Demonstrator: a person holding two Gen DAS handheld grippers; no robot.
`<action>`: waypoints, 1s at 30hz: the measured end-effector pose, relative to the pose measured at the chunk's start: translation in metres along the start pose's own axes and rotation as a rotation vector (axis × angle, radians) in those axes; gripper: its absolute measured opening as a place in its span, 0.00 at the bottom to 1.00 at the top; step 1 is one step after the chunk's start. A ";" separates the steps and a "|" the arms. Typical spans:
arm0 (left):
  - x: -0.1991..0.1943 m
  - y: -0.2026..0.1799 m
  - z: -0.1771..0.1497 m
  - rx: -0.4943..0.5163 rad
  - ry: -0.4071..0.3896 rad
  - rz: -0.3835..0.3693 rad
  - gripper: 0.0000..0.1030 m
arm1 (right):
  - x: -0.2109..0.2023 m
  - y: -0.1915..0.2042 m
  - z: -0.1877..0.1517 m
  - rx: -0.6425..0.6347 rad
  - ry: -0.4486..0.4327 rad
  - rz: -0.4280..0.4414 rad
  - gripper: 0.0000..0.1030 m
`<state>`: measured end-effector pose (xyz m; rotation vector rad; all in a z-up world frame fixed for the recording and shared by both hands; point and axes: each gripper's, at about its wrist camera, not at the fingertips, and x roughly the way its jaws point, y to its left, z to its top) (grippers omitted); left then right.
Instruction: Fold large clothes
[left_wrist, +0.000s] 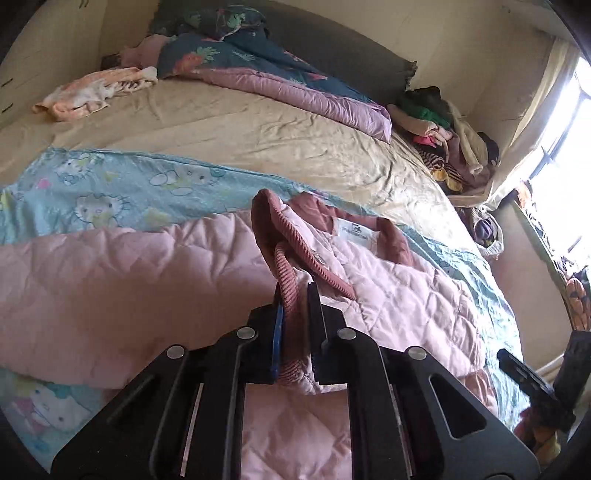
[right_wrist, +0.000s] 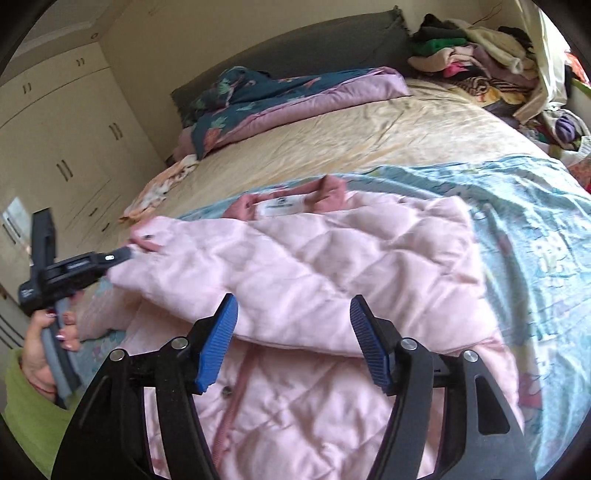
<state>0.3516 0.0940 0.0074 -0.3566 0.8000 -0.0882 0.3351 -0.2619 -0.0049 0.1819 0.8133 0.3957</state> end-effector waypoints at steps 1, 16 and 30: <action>0.005 0.005 -0.003 0.011 0.009 0.024 0.05 | 0.004 -0.004 0.000 -0.003 0.016 -0.020 0.65; 0.057 0.045 -0.052 -0.022 0.150 0.104 0.08 | 0.081 -0.055 -0.014 0.090 0.177 -0.181 0.66; 0.009 0.036 -0.050 -0.005 0.097 0.119 0.60 | 0.019 -0.006 -0.009 0.081 0.047 -0.067 0.84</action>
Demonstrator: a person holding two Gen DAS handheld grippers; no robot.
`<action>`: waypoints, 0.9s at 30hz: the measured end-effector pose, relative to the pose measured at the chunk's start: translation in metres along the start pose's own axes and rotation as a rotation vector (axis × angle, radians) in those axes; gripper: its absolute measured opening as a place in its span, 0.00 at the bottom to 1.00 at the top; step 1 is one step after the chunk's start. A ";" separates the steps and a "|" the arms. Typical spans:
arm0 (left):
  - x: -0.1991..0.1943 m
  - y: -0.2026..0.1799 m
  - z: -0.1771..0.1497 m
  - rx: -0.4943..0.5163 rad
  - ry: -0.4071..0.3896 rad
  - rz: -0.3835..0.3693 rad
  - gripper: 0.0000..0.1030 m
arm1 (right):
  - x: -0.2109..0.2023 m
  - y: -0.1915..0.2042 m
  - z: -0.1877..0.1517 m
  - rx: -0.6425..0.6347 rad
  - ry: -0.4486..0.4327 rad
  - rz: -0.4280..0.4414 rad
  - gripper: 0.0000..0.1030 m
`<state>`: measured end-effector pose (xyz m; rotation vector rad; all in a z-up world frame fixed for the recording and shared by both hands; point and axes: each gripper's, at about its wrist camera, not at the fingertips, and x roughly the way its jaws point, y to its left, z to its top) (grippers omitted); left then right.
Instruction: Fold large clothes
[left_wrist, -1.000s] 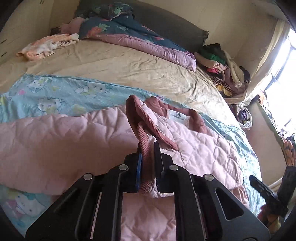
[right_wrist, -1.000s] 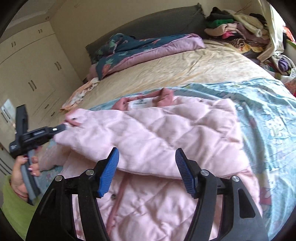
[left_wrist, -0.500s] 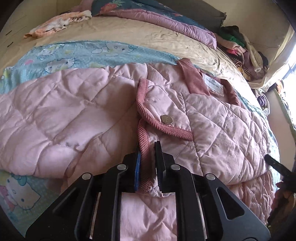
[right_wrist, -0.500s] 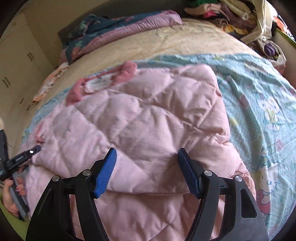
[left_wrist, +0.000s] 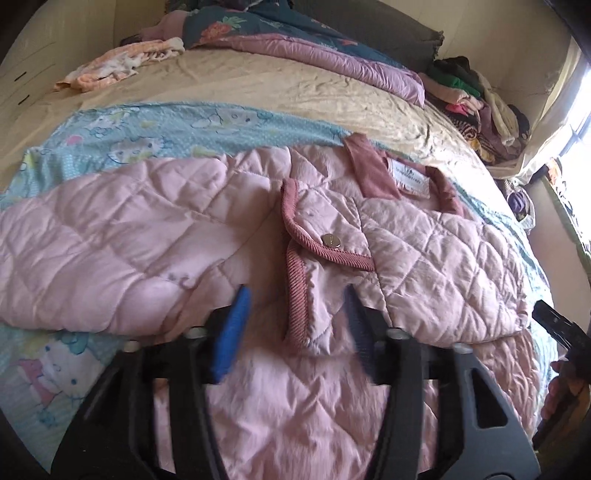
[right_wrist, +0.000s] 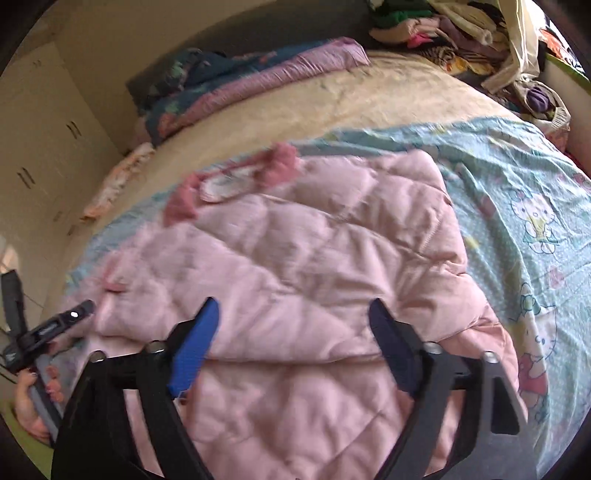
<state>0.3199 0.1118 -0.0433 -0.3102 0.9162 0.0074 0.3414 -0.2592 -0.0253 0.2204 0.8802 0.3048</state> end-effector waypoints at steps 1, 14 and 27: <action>-0.005 0.002 -0.001 -0.008 -0.008 0.004 0.68 | -0.004 0.006 0.001 -0.008 -0.008 0.012 0.86; -0.054 0.042 -0.006 -0.085 -0.067 0.052 0.91 | -0.042 0.099 0.002 -0.138 -0.079 0.128 0.91; -0.082 0.093 -0.018 -0.148 -0.095 0.100 0.91 | -0.045 0.196 -0.003 -0.265 -0.070 0.233 0.91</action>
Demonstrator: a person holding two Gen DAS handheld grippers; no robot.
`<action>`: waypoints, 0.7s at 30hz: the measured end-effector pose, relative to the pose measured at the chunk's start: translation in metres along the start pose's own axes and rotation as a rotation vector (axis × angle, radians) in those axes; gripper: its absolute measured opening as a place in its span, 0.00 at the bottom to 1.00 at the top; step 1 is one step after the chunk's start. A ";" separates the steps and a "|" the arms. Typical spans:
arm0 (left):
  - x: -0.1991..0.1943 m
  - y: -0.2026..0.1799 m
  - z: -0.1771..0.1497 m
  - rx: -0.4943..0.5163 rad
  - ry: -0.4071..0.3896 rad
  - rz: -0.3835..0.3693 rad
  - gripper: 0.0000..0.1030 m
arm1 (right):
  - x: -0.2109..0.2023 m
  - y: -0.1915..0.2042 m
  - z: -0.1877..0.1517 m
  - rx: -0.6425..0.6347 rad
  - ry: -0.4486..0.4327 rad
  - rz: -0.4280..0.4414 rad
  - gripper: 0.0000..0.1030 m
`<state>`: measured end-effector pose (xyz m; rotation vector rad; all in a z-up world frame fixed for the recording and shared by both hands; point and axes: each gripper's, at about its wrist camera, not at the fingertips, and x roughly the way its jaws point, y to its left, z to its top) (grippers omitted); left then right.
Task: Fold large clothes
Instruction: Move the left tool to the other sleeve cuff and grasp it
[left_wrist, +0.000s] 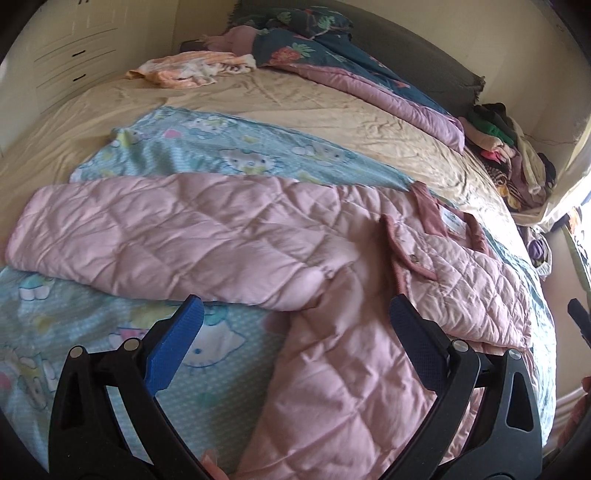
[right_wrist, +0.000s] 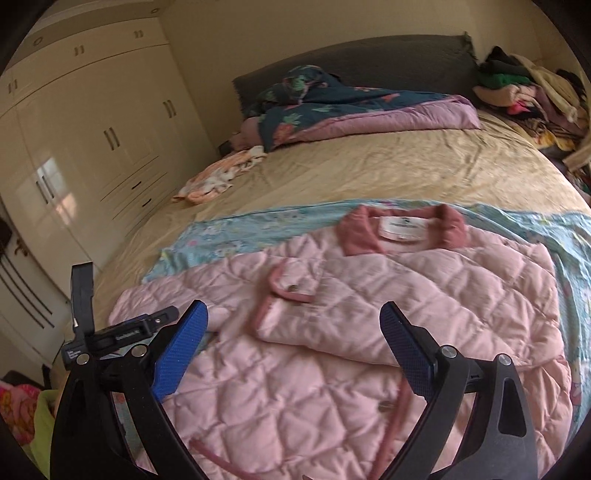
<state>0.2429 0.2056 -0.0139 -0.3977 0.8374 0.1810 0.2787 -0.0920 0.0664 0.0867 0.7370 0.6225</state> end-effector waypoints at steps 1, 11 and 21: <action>-0.001 0.004 0.000 -0.005 -0.002 0.001 0.91 | 0.002 0.004 0.000 -0.005 0.001 0.002 0.91; -0.011 0.050 0.001 -0.071 -0.018 0.044 0.91 | 0.035 0.058 -0.001 -0.050 0.049 0.064 0.91; -0.008 0.100 -0.003 -0.159 -0.016 0.075 0.91 | 0.074 0.109 -0.009 -0.106 0.108 0.112 0.91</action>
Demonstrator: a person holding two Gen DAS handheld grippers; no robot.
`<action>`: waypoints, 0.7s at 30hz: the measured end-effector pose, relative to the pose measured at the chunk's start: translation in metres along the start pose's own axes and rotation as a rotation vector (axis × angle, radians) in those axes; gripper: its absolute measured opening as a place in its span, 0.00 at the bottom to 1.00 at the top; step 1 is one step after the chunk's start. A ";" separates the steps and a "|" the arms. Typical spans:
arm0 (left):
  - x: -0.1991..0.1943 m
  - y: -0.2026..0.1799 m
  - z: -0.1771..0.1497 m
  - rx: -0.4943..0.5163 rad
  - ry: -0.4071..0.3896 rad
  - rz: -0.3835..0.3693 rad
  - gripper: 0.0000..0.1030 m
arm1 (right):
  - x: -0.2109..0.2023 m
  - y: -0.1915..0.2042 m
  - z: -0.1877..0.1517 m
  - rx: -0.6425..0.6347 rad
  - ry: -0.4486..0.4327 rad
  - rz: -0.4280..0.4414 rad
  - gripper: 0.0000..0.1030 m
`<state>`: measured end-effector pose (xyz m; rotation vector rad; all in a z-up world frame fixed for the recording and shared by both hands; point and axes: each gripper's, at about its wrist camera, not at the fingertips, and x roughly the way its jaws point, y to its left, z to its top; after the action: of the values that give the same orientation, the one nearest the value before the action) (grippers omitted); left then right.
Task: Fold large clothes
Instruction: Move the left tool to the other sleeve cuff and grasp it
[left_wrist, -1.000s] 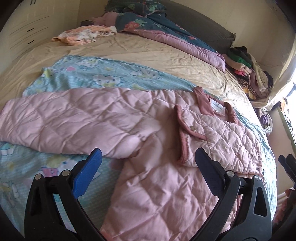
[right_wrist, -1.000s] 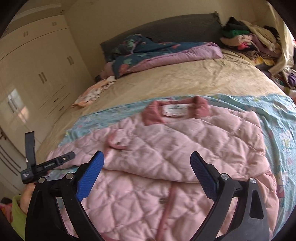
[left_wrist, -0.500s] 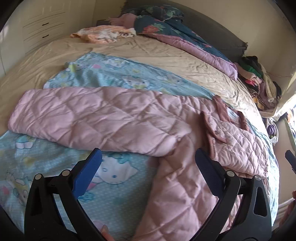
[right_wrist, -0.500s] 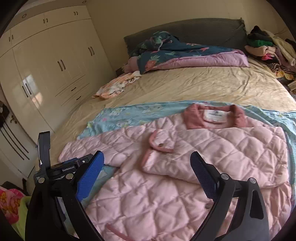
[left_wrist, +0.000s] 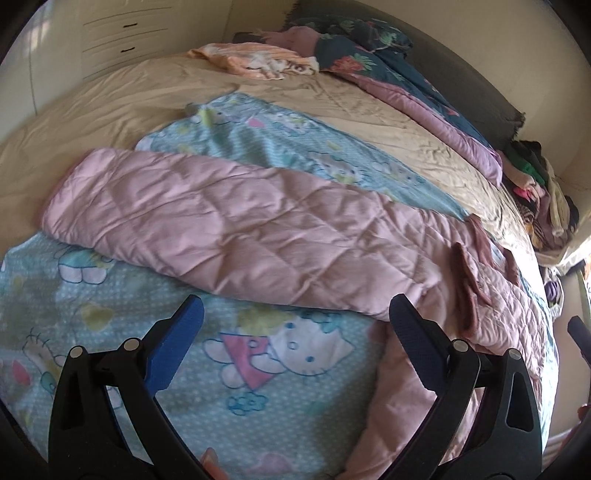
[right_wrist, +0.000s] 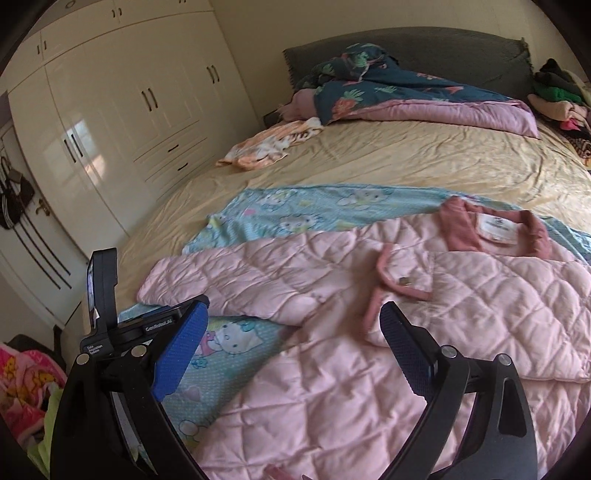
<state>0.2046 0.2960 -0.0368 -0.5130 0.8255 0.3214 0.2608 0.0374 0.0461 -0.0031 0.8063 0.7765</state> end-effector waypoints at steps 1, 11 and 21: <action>0.001 0.004 0.000 -0.007 0.000 0.005 0.91 | 0.006 0.005 -0.001 -0.006 0.009 0.004 0.91; 0.017 0.055 0.002 -0.114 0.013 0.030 0.91 | 0.056 0.035 -0.013 -0.050 0.100 0.029 0.91; 0.042 0.114 0.007 -0.292 0.024 0.029 0.91 | 0.075 0.035 -0.021 -0.020 0.132 0.041 0.91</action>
<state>0.1831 0.3978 -0.0997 -0.7788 0.8142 0.4673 0.2579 0.1032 -0.0075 -0.0562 0.9267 0.8294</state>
